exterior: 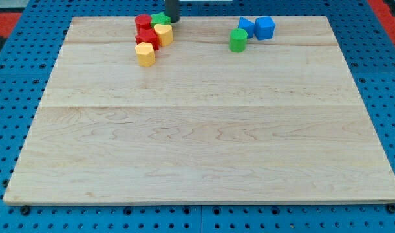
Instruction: Push the green star along with red circle slightly down to the left
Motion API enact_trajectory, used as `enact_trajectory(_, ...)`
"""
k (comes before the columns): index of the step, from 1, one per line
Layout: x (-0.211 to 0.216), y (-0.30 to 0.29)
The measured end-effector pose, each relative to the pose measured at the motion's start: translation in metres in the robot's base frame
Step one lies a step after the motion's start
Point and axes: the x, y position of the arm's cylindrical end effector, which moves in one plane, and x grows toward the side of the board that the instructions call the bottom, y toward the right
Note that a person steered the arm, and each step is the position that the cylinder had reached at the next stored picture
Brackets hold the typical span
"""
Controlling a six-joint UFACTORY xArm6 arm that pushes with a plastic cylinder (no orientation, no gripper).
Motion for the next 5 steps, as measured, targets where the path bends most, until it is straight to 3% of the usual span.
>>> enact_trajectory(1, 0.0, -0.021)
enact_trajectory(3, 0.0, 0.014)
enact_trajectory(5, 0.018, -0.041)
